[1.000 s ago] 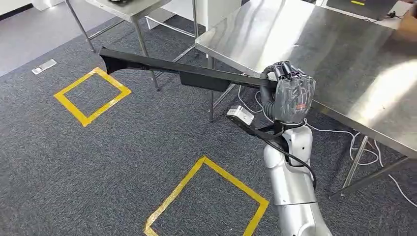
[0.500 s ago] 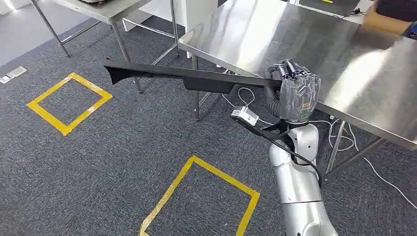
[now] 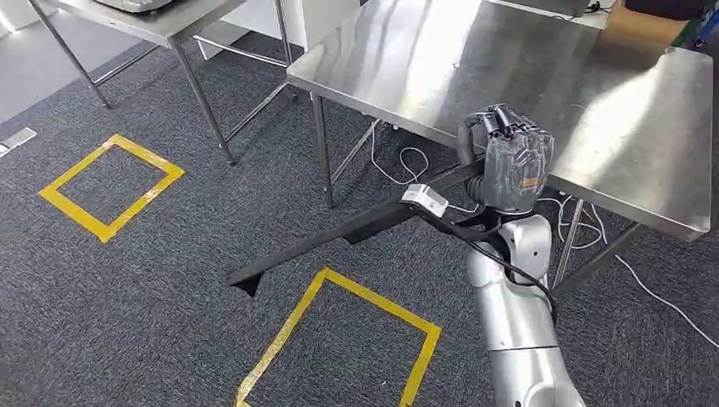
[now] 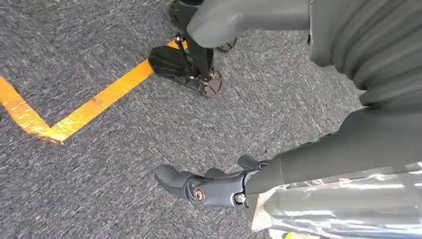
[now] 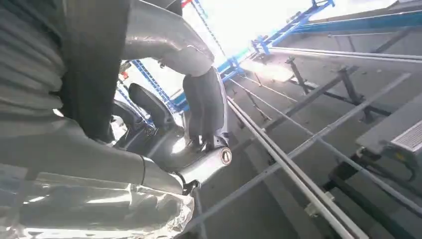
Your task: Take the parts from the cabinet and place them on the table.
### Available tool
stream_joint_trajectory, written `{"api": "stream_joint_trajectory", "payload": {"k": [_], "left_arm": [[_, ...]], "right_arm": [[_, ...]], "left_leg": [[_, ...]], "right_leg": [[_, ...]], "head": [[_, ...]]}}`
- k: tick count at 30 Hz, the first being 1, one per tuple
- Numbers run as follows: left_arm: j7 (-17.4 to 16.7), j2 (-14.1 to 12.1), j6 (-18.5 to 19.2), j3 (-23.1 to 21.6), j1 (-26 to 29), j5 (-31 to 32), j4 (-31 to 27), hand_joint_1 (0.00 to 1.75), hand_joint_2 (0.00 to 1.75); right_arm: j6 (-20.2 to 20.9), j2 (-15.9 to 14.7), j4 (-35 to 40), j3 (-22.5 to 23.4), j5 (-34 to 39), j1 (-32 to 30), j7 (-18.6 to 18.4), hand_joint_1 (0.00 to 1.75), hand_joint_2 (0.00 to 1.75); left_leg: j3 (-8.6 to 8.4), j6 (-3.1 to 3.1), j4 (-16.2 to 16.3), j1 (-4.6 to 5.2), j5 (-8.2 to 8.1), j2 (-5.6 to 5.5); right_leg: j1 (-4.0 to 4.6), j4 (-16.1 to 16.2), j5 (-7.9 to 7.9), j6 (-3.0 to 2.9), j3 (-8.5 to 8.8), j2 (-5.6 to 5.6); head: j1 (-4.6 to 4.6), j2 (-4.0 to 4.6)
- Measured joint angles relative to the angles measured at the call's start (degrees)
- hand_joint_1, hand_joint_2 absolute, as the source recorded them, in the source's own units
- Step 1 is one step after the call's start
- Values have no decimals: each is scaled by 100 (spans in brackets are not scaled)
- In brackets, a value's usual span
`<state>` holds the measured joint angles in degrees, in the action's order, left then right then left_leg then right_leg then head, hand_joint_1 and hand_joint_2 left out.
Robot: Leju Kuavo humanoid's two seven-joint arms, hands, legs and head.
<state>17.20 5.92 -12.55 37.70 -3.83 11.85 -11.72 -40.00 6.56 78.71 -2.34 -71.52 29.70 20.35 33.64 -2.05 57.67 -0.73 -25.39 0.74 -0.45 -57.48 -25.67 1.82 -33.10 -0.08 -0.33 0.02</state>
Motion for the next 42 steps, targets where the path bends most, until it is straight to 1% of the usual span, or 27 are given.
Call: {"api": "stream_joint_trajectory", "payload": {"k": [1, 4, 5, 6, 8, 13, 22, 31, 32, 36, 42], "left_arm": [[20, -2, 17, 0, 0, 0, 0, 0, 175], [11, -4, 6, 15, -1, -15, 0, 0, 175], [4, -2, -7, 37, 0, -20, 0, 0, 175], [-2, -2, -7, 53, 0, -20, 0, 0, 175], [-4, -4, -11, 92, 0, -22, 0, 0, 175], [-4, -4, 50, 136, 1, -28, 0, 0, 175], [-39, -2, 157, 144, 0, -17, 0, 0, 175], [-83, 18, 212, 144, 0, 77, 0, 0, 175], [-90, 35, 229, 144, 0, 92, 2, 0, 175], [-98, 50, 221, 144, -9, 138, 2, 0, 175], [-98, 72, 221, 144, -13, 146, 2, 0, 175]], "right_arm": [[0, -9, 0, 2, 0, 0, -41, 175, 175], [0, -63, -7, -18, 103, 0, -175, 175, 175], [0, -96, -7, -44, 155, 1, -214, 175, 175], [0, -118, -7, -57, 179, 2, -225, 175, 175], [0, -149, -7, -68, 208, 2, -251, 175, 175], [0, -236, -7, -81, 232, 2, -273, 175, 175], [0, -348, 90, -77, 277, 46, -146, 175, 175], [0, -590, 230, -77, 262, 268, -205, 175, 175], [0, -665, 260, -74, 291, 276, -205, 175, 175], [0, -824, 330, -55, 385, 272, -98, 175, 175], [0, -922, 376, -37, 393, 259, -76, 175, 175]], "left_leg": [[0, 7, -5, 0, 4, 1], [2, 30, -8, -3, 14, 0], [3, 61, -9, -4, 13, 0], [4, 88, -10, -6, 14, 0], [11, 95, -10, -4, 17, 1], [13, 94, -6, 21, 17, 0], [16, 92, -3, 55, 18, 0], [17, 91, -1, 56, 18, 0], [17, 91, -1, 56, 18, 0], [17, 91, -1, 56, 18, 0], [17, 91, -1, 55, 18, 0]], "right_leg": [[5, 0, 0, -14, -3, 0], [10, -3, 2, -16, -6, 0], [11, -3, 4, -19, -7, -1], [12, -4, 11, -35, -10, -1], [12, -4, 12, -35, -16, -1], [8, -4, 14, -33, -22, -4], [-17, -3, 17, -28, -25, -5], [-24, -3, 18, -27, -27, -6], [-24, -3, 18, -27, -27, -6], [-25, -3, 18, -27, -28, -4], [-24, -2, 18, -27, -28, -4]], "head": [[-2, 0], [-2, 0], [-4, 0], [-4, 0], [-4, 0], [-4, 0], [-4, 0], [-4, 0], [-4, 0], [-4, 0], [-4, 0]]}}
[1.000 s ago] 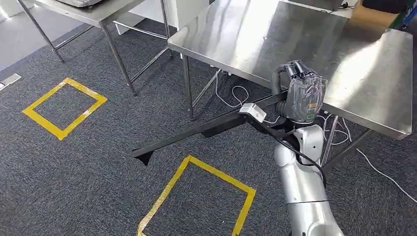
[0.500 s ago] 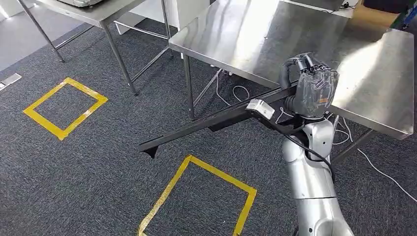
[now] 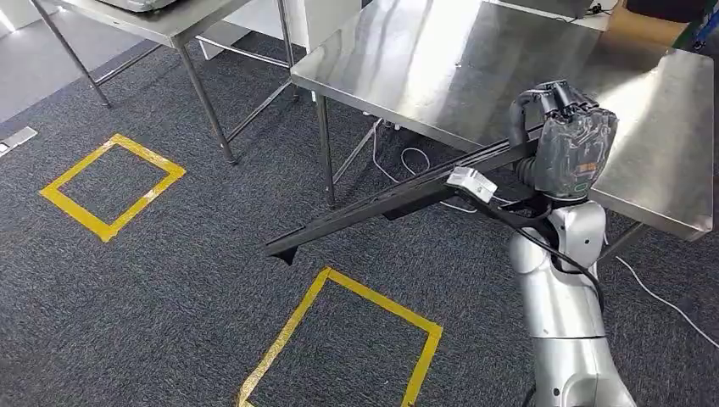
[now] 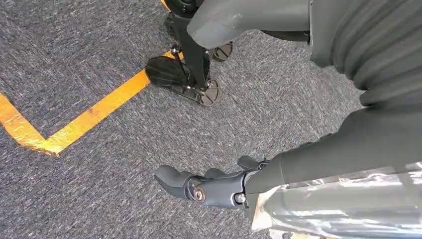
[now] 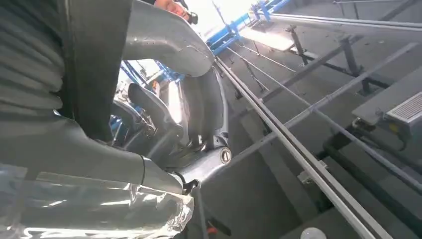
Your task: Take the parts from the cabinet and place them on the table.
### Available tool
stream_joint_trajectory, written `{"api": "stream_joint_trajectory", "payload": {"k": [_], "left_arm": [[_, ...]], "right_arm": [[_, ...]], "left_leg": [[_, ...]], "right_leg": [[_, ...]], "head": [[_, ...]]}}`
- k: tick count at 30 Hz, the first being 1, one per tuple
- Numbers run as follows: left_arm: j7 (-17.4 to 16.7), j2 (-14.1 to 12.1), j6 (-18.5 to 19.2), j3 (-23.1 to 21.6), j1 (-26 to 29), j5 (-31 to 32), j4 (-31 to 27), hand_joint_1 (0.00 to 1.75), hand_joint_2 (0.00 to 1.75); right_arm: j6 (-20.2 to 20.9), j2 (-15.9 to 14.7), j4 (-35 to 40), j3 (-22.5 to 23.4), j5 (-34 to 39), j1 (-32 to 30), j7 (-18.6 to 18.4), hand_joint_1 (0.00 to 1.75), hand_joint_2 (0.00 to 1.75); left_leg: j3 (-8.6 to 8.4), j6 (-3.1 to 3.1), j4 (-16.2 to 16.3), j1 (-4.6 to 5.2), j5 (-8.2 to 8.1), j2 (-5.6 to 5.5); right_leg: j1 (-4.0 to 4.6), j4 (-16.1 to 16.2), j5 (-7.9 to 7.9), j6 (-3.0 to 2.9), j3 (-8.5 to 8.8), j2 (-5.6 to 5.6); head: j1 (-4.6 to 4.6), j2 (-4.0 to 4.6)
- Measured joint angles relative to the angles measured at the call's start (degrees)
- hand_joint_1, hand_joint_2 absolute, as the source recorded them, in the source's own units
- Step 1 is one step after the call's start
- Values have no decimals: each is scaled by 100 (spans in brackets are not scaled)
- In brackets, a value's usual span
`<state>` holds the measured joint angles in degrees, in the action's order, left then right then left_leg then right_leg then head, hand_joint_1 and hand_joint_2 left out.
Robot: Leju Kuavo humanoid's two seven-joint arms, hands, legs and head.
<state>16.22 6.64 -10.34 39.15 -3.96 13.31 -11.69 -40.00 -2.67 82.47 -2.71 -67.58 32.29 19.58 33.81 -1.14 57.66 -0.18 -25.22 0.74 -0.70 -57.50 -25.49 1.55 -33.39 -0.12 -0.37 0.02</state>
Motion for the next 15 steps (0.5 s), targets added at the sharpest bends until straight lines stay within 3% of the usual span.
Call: {"api": "stream_joint_trajectory", "payload": {"k": [7, 11, 12, 13, 14, 15], "left_arm": [[-15, 4, 0, 0, -22, 74, 0, 0, 175], [-61, 7, -37, -2, -40, 125, 0, 0, 175], [-61, 9, -39, -2, -50, 129, 0, 0, 175], [-63, 23, -39, -4, -57, 138, 0, 0, 175], [-63, 37, -46, -4, -68, 149, 0, 0, 175], [-68, 37, -46, -2, -74, 153, 0, 0, 175]], "right_arm": [[0, -120, 41, 11, -20, -74, 7, 175, 175], [0, -162, 120, 50, -90, -168, -33, 175, 175], [0, -175, 164, 57, -118, -181, -63, 175, 175], [0, -199, 210, 74, -135, -199, -94, 175, 175], [0, -219, 236, 90, -136, -212, -114, 175, 175], [0, -225, 249, 92, -138, -214, -129, 175, 175]], "left_leg": [[31, -24, 48, 4, -15, -5], [53, -80, 72, 26, -32, -6], [36, -121, 18, 27, -5, -6], [-31, -181, -112, -54, 71, 16], [-60, -186, -169, -32, 97, 28], [-52, -209, -168, -39, 109, 35]], "right_leg": [[-37, 3, 12, 19, 2, -1], [-58, 28, 37, 63, 1, 0], [-44, 63, 55, 93, 14, 1], [15, 32, 25, 104, -36, -2], [-23, -112, -74, 91, -93, 4], [-20, -462, -262, 45, -261, 6]], "head": [[2, 0], [2, 0], [7, 0], [-13, 0], [-4, 0], [-35, 0]]}}
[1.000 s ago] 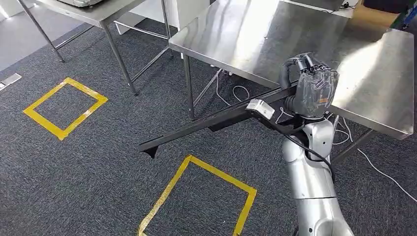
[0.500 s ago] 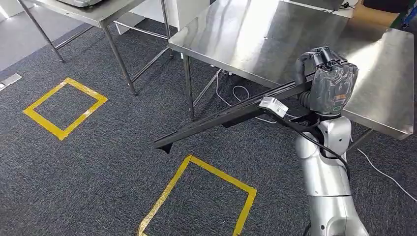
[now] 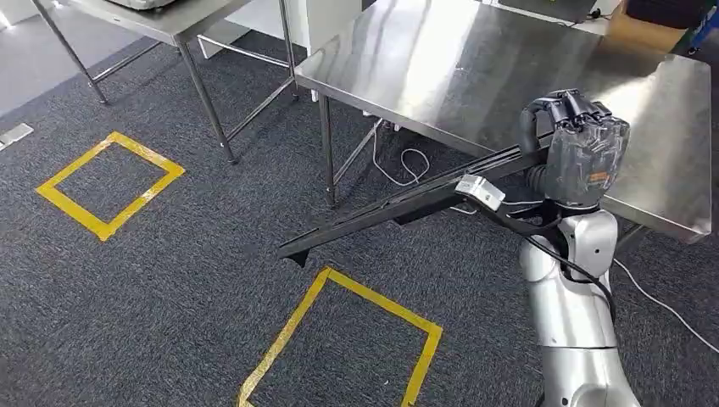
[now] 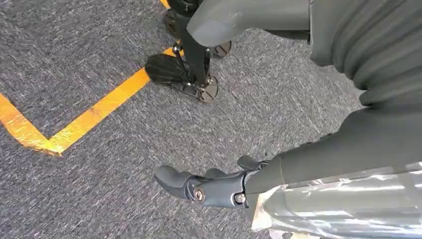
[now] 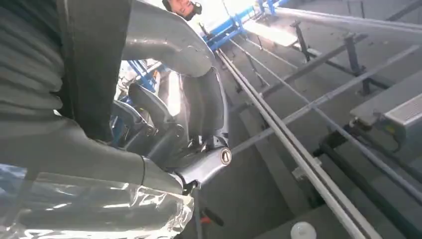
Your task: Take the parts from the cabinet and place them on the table.
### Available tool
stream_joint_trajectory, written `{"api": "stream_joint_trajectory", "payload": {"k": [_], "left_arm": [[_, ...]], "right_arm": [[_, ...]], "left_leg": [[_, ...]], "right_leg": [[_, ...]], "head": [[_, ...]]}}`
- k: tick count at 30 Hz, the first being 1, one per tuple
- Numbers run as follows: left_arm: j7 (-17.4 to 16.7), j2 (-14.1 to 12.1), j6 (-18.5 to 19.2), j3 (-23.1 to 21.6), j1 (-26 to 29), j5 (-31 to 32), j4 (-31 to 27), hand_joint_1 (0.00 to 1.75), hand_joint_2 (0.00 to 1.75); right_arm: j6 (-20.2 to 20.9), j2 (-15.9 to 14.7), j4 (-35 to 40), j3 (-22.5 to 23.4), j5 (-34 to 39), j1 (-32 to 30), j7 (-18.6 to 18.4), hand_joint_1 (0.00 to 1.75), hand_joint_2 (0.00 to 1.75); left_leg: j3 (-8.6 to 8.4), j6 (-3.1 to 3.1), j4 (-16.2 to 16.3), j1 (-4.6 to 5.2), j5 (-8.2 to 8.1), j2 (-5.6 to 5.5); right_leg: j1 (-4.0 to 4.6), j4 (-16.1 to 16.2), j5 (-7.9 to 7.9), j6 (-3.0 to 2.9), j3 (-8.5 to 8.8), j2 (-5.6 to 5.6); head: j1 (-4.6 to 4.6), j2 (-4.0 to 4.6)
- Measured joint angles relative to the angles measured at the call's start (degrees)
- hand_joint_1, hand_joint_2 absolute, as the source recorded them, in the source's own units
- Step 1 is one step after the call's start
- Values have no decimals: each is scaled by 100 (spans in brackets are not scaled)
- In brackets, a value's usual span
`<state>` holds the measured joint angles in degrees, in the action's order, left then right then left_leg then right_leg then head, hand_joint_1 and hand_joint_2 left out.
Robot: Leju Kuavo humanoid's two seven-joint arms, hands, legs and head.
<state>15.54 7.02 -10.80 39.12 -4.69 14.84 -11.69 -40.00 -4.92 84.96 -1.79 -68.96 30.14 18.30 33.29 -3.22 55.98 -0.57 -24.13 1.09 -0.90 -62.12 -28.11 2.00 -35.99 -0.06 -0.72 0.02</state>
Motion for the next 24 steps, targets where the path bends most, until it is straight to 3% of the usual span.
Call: {"api": "stream_joint_trajectory", "payload": {"k": [2, 3, 4, 5, 7, 8, 9, 10, 12, 14, 15, 17, 18, 19, 21, 22, 23, 24], "left_arm": [[-2, 0, -4, -2, -6, 0, 0, 0, 175], [-6, 0, -4, -2, -6, 9, 0, 0, 175], [-13, 0, -4, -2, -6, 9, 0, 0, 175], [-20, 2, -4, -2, -5, 9, 0, 0, 175], [-28, 15, -17, -2, -5, 11, 0, 0, 175], [-28, 11, -26, 0, -5, 11, 0, 0, 175], [-28, 4, -33, 0, -16, 13, 0, 0, 175], [-28, 4, -37, 0, -15, 15, 0, 0, 175], [-31, 4, -50, 0, -16, 15, 0, 0, 175], [-28, 9, -55, 0, -18, 15, 0, 0, 175], [-24, 11, -55, 0, -20, 22, 0, 0, 175], [-24, 9, -57, 0, -19, 24, 0, 0, 175], [-24, 9, -57, 0, -17, 24, 0, 0, 175], [-24, 9, -57, 0, -16, 24, 0, 0, 175], [-22, 9, -57, 0, -16, 26, 0, 0, 175], [-20, 9, -57, 0, -17, 26, 0, 0, 175], [-17, 4, -57, 0, -18, 26, 0, 0, 175], [-18, -7, -57, 0, -27, 28, 0, 0, 175]], "right_arm": [[0, -24, 7, 22, 0, -63, -5, 175, 175], [0, -42, 7, 26, 0, -117, -9, 175, 175], [0, -55, 7, 31, 0, -165, -9, 175, 175], [0, -68, 15, 37, 9, -199, -9, 175, 175], [0, -101, 66, 44, 44, -223, -9, 175, 175], [0, -107, 72, 50, 57, -220, -9, 175, 175], [0, -107, 88, 50, 68, -227, -11, 175, 175], [0, -118, 107, 52, 79, -239, -17, 175, 175], [0, -140, 109, 50, 87, -259, -7, 175, 175], [0, -144, 134, 50, 90, -247, 0, 175, 175], [0, -144, 144, 52, 87, -237, 2, 175, 175], [0, -138, 147, 50, 85, -241, 4, 175, 175], [0, -133, 147, 50, 83, -252, 4, 175, 175], [0, -133, 147, 50, 70, -259, 4, 175, 175], [0, -133, 149, 50, 50, -260, 4, 175, 175], [0, -131, 160, 50, 48, -260, 4, 175, 175], [0, -129, 179, 50, 48, -259, 4, 175, 175], [0, -129, 188, 50, 50, -254, 4, 175, 175]], "left_leg": [[11, 2, 1, 1, -3, -1], [19, 3, 5, 1, -3, -1], [19, 10, 7, -1, -3, -3], [19, 19, 14, -9, -6, -4], [24, 87, 73, -39, -42, -8], [40, 143, 123, -26, -75, -2], [68, 190, 159, -2, -99, -7], [79, 214, 161, 1, -91, -6], [70, 253, 151, -38, -74, -3], [133, 316, 299, -78, -211, -31], [282, 325, 640, -78, -414, -42], [782, 335, 1606, -76, -820, -68], [981, 327, 1953, -75, -896, -68], [1048, 308, 2013, -71, -836, -68], [809, 227, 1418, -56, -411, -71], [549, 163, 875, -37, -133, -91], [325, 94, 395, 3, 43, -128], [257, 80, 286, 34, -39, -120]], "right_leg": [[-22, -872, -335, -33, -413, 0], [-23, -1178, -399, -2, -555, 1], [-43, -1167, -349, 44, -554, 0], [-74, -882, -208, 113, -405, -3], [-145, 159, 180, 261, 144, -27], [-159, 459, 170, 262, 271, -48], [-67, 465, 189, 184, 334, 11], [-94, 436, 197, 112, 307, 13], [-52, 419, 190, 49, 289, 32], [-90, 443, 205, -48, 323, 46], [-84, 442, 192, -72, 328, 47], [-38, 439, 180, -127, 329, 47], [-16, 438, 174, -137, 330, 49], [3, 438, 167, -147, 338, 54], [30, 438, 152, -163, 368, 77], [35, 439, 143, -172, 390, 84], [34, 443, 133, -182, 401, 89], [93, 435, 113, -150, 378, 92]], "head": [[0, 0], [-9, 0], [-9, 0], [-7, 0], [-11, 0], [-18, 0], [-18, 0], [-7, 0], [-7, 0], [2, 0], [9, 0], [6, 0], [8, 0], [4, 0], [4, 0], [6, 0], [6, 0], [0, 0]]}}
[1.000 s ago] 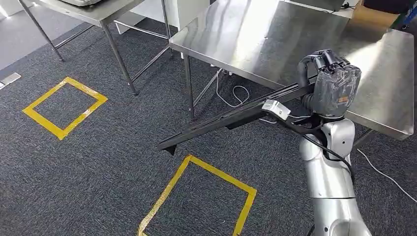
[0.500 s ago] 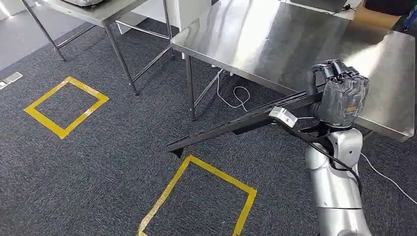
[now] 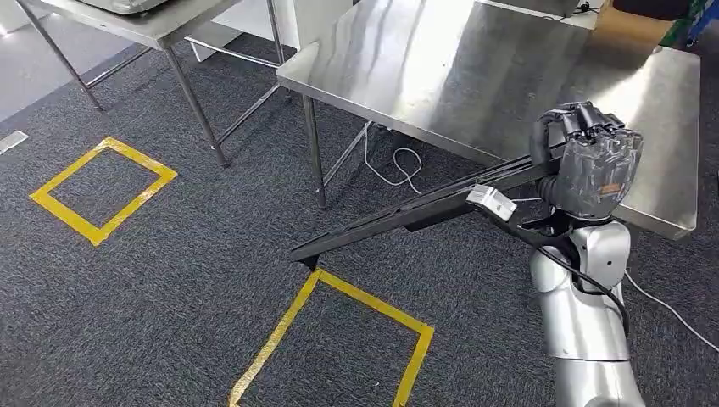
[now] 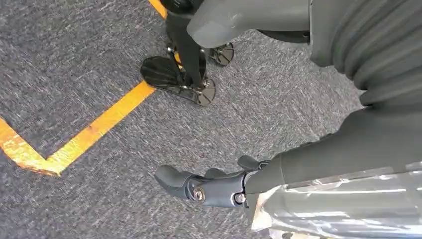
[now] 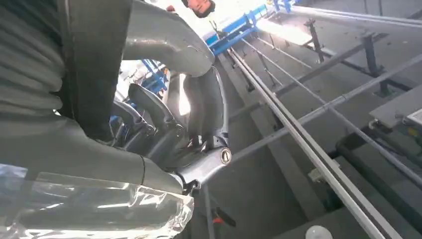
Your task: Take the parts from the cabinet and place them on the table.
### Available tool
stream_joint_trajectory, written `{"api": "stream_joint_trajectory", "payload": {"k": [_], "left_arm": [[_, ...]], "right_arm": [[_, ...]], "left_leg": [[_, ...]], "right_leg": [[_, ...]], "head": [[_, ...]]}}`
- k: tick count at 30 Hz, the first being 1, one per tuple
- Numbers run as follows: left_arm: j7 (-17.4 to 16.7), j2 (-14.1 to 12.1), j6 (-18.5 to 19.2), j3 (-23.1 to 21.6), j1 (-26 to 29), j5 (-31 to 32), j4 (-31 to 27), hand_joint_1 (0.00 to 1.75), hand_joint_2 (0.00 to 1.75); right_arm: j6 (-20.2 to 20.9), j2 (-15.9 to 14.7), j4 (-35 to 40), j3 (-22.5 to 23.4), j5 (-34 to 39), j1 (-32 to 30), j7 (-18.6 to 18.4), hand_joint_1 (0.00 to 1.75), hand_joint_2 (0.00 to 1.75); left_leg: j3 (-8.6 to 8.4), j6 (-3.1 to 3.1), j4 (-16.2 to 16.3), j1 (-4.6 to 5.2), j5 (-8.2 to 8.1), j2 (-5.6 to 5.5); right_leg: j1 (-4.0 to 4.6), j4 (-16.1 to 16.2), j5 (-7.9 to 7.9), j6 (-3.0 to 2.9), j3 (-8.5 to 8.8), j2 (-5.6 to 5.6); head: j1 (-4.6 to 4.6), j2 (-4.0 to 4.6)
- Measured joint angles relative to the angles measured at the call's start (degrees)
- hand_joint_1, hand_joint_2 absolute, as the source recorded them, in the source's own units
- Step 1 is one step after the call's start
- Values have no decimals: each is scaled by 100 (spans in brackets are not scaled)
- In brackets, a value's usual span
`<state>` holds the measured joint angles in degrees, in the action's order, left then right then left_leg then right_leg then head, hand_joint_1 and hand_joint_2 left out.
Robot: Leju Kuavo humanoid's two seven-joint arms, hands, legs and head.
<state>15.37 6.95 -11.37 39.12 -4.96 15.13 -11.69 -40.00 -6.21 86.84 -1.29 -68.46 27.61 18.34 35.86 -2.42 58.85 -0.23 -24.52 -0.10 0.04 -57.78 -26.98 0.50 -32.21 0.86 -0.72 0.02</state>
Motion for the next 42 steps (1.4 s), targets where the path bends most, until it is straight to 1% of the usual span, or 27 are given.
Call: {"api": "stream_joint_trajectory", "payload": {"k": [3, 4, 6, 8, 9, 10, 11, 12, 14, 15, 17, 18, 20, 21, 24, 25, 26, 27, 29, 30, 31, 34, 36, 38, 40, 41, 42], "left_arm": [[7, -6, 0, 0, 4, 4, 0, 0, 175], [7, -6, 0, 0, 1, 4, -2, 0, 175], [13, -2, 0, 0, -3, 7, -2, 0, 175], [13, -2, 4, 0, -5, 7, 0, 0, 175], [13, -2, 18, 0, -5, 7, -2, 0, 175], [13, -2, 22, 0, -4, 7, 0, 0, 175], [13, -2, 31, 0, -4, 7, 0, 0, 175], [13, -2, 37, 0, -1, 7, 0, 0, 175], [11, 7, 52, 0, -1, 7, 0, 0, 175], [11, 5, 55, 0, -2, 7, 0, 0, 175], [20, 0, 79, 0, -5, 4, 0, 0, 175], [24, 0, 94, 2, -2, 4, 0, 0, 175], [33, -4, 109, 2, -5, 2, -2, 0, 175], [39, -4, 111, 2, -6, 2, -2, 0, 175], [39, 0, 120, 0, 3, 2, 0, 0, 175], [42, 0, 120, 2, 8, 2, 0, 0, 175], [42, -2, 120, 2, 11, 2, 0, 0, 175], [44, -4, 120, 2, 11, 2, 0, 0, 175], [57, -6, 120, 2, 10, 2, 0, 0, 175], [59, -9, 120, 2, 10, 2, 0, 0, 175], [63, -11, 120, 2, 2, -4, 0, 0, 175], [72, -11, 120, 2, 10, -4, 0, 0, 175], [79, -9, 122, 2, 9, -4, -2, 0, 175], [81, -17, 122, 4, 7, -4, -2, 0, 175], [81, -22, 122, 4, 8, -4, -2, 0, 175], [81, -22, 122, 4, 9, -4, -2, 0, 175], [81, -22, 122, 4, 20, -4, -2, 0, 175]], "right_arm": [[0, 0, 9, 0, -24, -22, -4, 175, 175], [0, 2, 30, 0, -35, -23, -4, 175, 175], [0, 2, 74, 0, -44, -29, -9, 175, 175], [0, -2, 90, 7, -48, -37, -24, 175, 175], [0, -2, 90, 4, -55, -68, -28, 175, 175], [0, -2, 90, 0, -77, -103, -39, 175, 175], [0, -2, 90, 0, -103, -132, -63, 175, 175], [0, -2, 90, -2, -120, -142, -83, 175, 175], [0, -4, 103, -7, -138, -131, -122, 175, 175], [0, -9, 103, -13, -135, -115, -129, 175, 175], [0, -18, 107, -17, -133, -116, -157, 175, 175], [0, -26, 107, -20, -136, -117, -175, 175, 175], [0, -48, 122, -39, -153, -115, -192, 175, 175], [0, -53, 136, -53, -155, -106, -195, 175, 175], [0, -57, 135, -70, -157, -104, -210, 175, 175], [0, -55, 135, -81, -175, -112, -212, 175, 175], [0, -55, 135, -101, -190, -116, -225, 175, 175], [0, -55, 135, -112, -199, -117, -234, 175, 175], [0, -55, 135, -131, -203, -110, -265, 175, 175], [0, -55, 135, -149, -203, -100, -282, 175, 175], [0, -57, 135, -162, -201, -75, -291, 175, 175], [0, -57, 136, -190, -199, -74, -297, 175, 175], [0, -68, 136, -203, -195, -63, -299, 175, 175], [0, -72, 133, -214, -188, -40, -302, 175, 175], [0, -87, 133, -223, -188, -54, -304, 175, 175], [0, -96, 133, -225, -188, -62, -304, 175, 175], [0, -103, 133, -232, -188, -72, -304, 175, 175]], "left_leg": [[7, -16, -16, 57, -11, 8], [-29, -41, -92, 49, 11, 8], [-133, -78, -204, 0, 47, 24], [-151, -104, -204, 1, 29, 26], [-152, -111, -201, 1, 15, 26], [-159, -107, -200, 0, 8, 25], [-173, -97, -199, -3, -7, 21], [-192, -82, -193, -9, -26, 17], [-237, -23, -157, -18, -85, 9], [-217, 37, -101, 25, -133, 9], [-210, 78, -86, 21, -165, 11], [-216, 89, -91, 4, -165, 17], [-181, 167, -37, -45, -234, 20], [-107, 192, 172, -42, -344, 19], [573, 244, 1471, -69, -851, 18], [751, 254, 1729, -77, -879, 18], [802, 255, 1706, -84, -755, 18], [716, 252, 1428, -93, -521, 20], [280, 207, 458, -100, 18, 20], [122, 166, 114, -95, 74, 10], [43, 145, -11, -58, -26, -1], [24, 27, -39, -11, -72, 5], [-144, -44, -104, -23, -50, -12], [-174, -90, -103, -21, -69, -13], [-197, -119, -101, -13, -112, -14], [-226, -115, -101, -5, -135, -19], [-262, -105, -98, -5, -167, -22]], "right_leg": [[-60, 32, -6, 51, -1, 1], [-38, 48, -14, 91, 7, 0], [-41, -248, -160, 92, -130, -34], [-64, -1155, -506, 45, -612, -32], [-69, -1615, -632, 57, -885, -33], [-82, -1791, -622, 96, -1017, -33], [-96, -1699, -531, 152, -1008, -36], [-116, -1345, -331, 229, -862, -40], [-173, -297, 133, 358, -395, -99], [-178, -22, 192, 339, -277, -155], [-129, -24, 189, 218, -260, -106], [-114, -24, 185, 197, -260, -97], [-184, 18, 194, 118, -197, -81], [-178, 17, 168, 59, -163, -82], [-143, 16, 103, -40, -99, -83], [-134, 16, 88, -57, -79, -80], [-131, 15, 74, -69, -54, -72], [-131, 15, 50, -51, -22, -59], [-138, 17, -7, -17, 57, -39], [-137, 22, -32, 14, 77, -37], [-61, 8, -65, 66, 55, -27], [-63, -34, -10, 199, 112, -18], [-86, -212, -157, 203, 27, -33], [-86, -991, -453, 140, -402, -36], [-82, -1735, -646, 193, -909, -36], [-87, -1761, -592, 234, -1007, -37], [-91, -1530, -444, 268, -958, -38]], "head": [[4, 0], [7, 0], [-6, 0], [-24, 0], [-17, 0], [-33, 0], [-28, 0], [-33, 0], [-33, 0], [-52, 0], [-35, 0], [-39, 0], [-44, 0], [-26, 0], [-17, 0], [-15, 0], [-20, 0], [-13, 0], [-15, 0], [-15, 0], [-19, 0], [-11, -2], [-18, 0], [-22, 0], [-26, -2], [-17, 0], [-22, 0]]}}
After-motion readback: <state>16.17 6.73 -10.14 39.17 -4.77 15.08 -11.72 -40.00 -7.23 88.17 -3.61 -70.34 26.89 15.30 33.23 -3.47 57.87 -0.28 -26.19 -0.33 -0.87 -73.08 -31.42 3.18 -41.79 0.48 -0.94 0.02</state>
